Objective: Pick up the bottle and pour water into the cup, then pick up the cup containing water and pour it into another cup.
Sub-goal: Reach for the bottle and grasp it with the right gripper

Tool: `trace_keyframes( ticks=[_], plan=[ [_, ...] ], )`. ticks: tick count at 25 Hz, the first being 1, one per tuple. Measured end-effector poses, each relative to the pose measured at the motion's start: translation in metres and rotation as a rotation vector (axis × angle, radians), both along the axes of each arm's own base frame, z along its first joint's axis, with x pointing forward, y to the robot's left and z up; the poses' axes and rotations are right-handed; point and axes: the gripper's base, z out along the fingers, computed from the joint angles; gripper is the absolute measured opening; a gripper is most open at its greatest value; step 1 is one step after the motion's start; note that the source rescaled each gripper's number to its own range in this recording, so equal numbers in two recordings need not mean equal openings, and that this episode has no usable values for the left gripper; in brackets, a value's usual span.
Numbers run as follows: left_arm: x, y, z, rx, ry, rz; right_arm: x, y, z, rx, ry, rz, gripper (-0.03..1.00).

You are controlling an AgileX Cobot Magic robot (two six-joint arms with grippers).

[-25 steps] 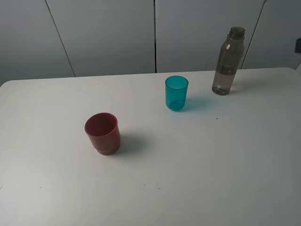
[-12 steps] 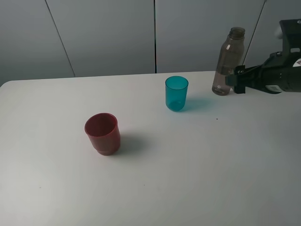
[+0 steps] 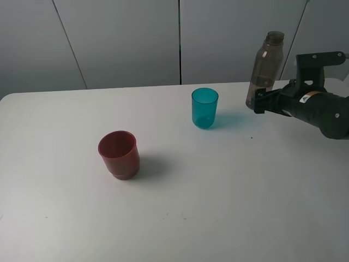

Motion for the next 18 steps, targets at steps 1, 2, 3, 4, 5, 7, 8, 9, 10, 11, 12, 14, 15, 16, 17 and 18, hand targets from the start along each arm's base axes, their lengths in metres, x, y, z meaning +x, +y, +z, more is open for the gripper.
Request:
trace_keyframes(
  ticks=[1,2,3,4,5,7,8,9,10,11,12,14,15,16,17,18],
  plan=[
    [0.0,0.0,0.0,0.0,0.0,0.0,0.002,0.0,-0.002,0.005,-0.007,-0.003,0.99],
    [0.0,0.0,0.0,0.0,0.0,0.0,0.005,0.001,-0.003,0.008,-0.013,-0.005,0.99],
    [0.0,0.0,0.0,0.0,0.0,0.0,0.007,0.001,-0.005,0.01,-0.015,-0.007,0.99],
    [0.0,0.0,0.0,0.0,0.0,0.0,0.011,0.002,-0.006,0.009,-0.018,-0.005,0.99],
    [0.0,0.0,0.0,0.002,0.0,-0.001,0.014,0.003,-0.008,0.011,-0.019,-0.006,0.99],
    [0.0,0.0,0.0,0.003,0.0,-0.002,0.021,0.004,-0.01,0.013,-0.03,-0.005,0.99],
    [0.0,0.0,0.0,0.003,0.0,-0.002,0.025,0.005,-0.011,0.012,-0.032,-0.003,0.99],
    [0.0,0.0,0.0,0.003,0.0,-0.002,0.029,0.006,-0.011,0.013,-0.038,-0.003,0.99],
    [0.0,0.0,0.0,0.003,0.0,-0.002,0.032,0.006,-0.011,0.014,-0.043,-0.003,0.99],
    [0.0,0.0,0.0,0.003,0.0,-0.002,0.035,0.006,-0.012,0.018,-0.045,-0.012,0.99],
    [0.0,0.0,0.0,0.003,0.0,-0.002,0.037,0.006,-0.013,0.023,-0.048,-0.025,0.99],
    [0.0,0.0,0.0,0.003,0.0,-0.002,0.041,0.006,-0.014,0.031,-0.051,-0.042,0.99],
    [0.0,0.0,0.0,0.003,0.0,-0.002,0.043,0.006,-0.015,0.032,-0.051,-0.046,0.99],
    [0.0,0.0,0.0,0.003,0.0,-0.002,0.045,0.006,-0.016,0.033,-0.053,-0.048,0.99],
    [0.0,0.0,0.0,0.003,0.0,-0.002,0.046,0.006,-0.018,0.032,-0.05,-0.048,0.99],
    [0.0,0.0,0.0,0.002,0.0,-0.001,0.047,0.006,-0.019,0.032,-0.048,-0.049,0.99]
  ],
)
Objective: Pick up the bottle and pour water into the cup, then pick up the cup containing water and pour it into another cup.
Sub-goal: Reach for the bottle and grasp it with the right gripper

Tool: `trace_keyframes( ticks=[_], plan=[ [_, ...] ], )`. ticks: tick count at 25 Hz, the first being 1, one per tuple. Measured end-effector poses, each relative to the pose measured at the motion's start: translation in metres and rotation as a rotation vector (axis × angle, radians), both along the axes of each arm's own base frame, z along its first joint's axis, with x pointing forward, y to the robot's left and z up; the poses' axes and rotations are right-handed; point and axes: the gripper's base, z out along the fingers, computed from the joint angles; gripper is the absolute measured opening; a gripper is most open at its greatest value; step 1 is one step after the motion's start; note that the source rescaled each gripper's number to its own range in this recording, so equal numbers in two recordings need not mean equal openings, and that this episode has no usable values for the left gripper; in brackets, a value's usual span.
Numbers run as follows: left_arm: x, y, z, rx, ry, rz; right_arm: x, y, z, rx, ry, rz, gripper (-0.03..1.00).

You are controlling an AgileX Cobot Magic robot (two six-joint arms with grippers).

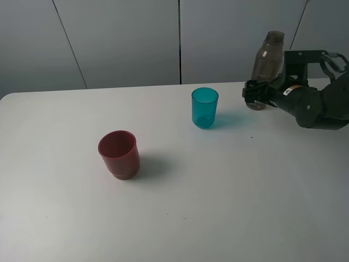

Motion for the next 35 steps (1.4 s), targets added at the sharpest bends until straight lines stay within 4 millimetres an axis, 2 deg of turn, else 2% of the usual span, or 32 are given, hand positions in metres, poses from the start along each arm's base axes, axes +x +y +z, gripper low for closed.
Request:
trace_keyframes(
  ticks=[19,28,35],
  plan=[
    [0.0,0.0,0.0,0.0,0.0,0.0,0.03,0.002,-0.019,-0.019,-0.018,-0.032,0.99],
    [0.0,0.0,0.0,0.0,0.0,0.0,0.034,-0.005,-0.018,-0.045,-0.028,-0.054,0.99],
    [0.0,0.0,0.0,0.0,0.0,0.0,0.049,-0.001,-0.02,-0.044,-0.047,-0.042,1.0]
  ],
)
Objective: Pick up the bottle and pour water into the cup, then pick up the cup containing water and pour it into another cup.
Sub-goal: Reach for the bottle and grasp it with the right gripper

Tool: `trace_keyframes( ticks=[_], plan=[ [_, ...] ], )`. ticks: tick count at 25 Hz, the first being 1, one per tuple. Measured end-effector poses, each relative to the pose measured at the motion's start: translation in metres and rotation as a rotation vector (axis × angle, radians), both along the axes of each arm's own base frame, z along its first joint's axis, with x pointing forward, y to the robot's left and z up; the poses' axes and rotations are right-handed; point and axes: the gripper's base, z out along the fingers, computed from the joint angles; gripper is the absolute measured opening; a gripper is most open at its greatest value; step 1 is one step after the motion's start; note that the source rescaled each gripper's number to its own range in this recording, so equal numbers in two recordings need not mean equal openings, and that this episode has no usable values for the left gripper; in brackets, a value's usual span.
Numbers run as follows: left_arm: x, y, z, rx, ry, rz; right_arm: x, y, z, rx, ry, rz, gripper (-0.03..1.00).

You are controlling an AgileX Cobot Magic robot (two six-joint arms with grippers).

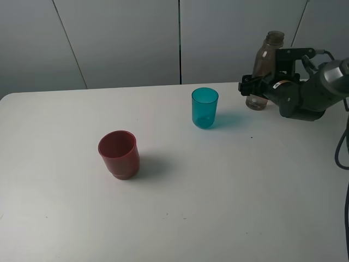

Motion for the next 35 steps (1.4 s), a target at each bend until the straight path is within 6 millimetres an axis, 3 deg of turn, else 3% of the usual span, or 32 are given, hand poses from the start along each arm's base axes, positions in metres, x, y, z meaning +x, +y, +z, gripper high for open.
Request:
trace_keyframes(
  ticks=[35],
  plan=[
    [0.0,0.0,0.0,-0.002,0.0,0.001,0.017,-0.004,-0.003,0.03,-0.038,-0.013,1.0]
  ],
)
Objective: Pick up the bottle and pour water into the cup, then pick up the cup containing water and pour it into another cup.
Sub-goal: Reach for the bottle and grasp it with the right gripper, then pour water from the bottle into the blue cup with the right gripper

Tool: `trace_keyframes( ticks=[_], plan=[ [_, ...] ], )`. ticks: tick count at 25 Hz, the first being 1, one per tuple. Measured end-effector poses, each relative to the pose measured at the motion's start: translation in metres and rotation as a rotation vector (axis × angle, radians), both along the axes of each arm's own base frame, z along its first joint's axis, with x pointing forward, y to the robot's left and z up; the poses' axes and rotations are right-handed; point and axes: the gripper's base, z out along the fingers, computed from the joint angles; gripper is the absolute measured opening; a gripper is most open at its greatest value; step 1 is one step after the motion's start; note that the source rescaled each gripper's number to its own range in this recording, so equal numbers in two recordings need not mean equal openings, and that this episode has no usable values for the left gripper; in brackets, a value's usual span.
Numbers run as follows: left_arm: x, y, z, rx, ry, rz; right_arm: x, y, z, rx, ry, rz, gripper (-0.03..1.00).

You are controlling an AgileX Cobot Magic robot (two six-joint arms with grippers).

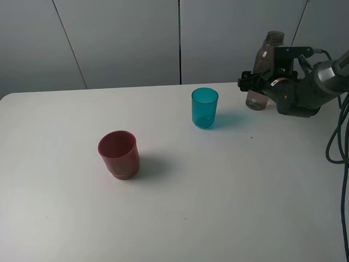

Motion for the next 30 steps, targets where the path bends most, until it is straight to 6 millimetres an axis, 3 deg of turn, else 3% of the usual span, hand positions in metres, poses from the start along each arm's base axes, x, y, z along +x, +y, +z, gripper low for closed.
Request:
trace_keyframes(
  ticks=[3,4,5,6,7,8,18,23,30],
  plan=[
    [0.0,0.0,0.0,0.0,0.0,0.0,0.0,0.0,0.0,0.002,0.0,0.002,1.0],
    [0.0,0.0,0.0,0.0,0.0,0.0,0.0,0.0,0.0,0.002,0.0,0.002,0.95],
    [0.0,0.0,0.0,0.0,0.0,0.0,0.0,0.0,0.0,0.001,-0.001,0.005,0.79],
    [0.0,0.0,0.0,0.0,0.0,0.0,0.0,0.0,0.0,0.002,-0.001,0.005,0.46],
    [0.0,0.0,0.0,0.0,0.0,0.0,0.001,0.001,0.001,0.001,-0.003,0.006,0.06],
    [0.0,0.0,0.0,0.0,0.0,0.0,0.001,0.0,0.001,0.002,-0.003,0.006,0.02],
    [0.0,0.0,0.0,0.0,0.0,0.0,0.001,0.001,0.0,-0.002,-0.002,0.014,0.0],
    [0.0,0.0,0.0,0.0,0.0,0.0,0.0,0.005,0.004,-0.091,0.01,0.093,0.0],
    [0.0,0.0,0.0,0.0,0.0,0.0,-0.001,0.018,0.041,-0.266,-0.037,0.235,0.0]
  ],
)
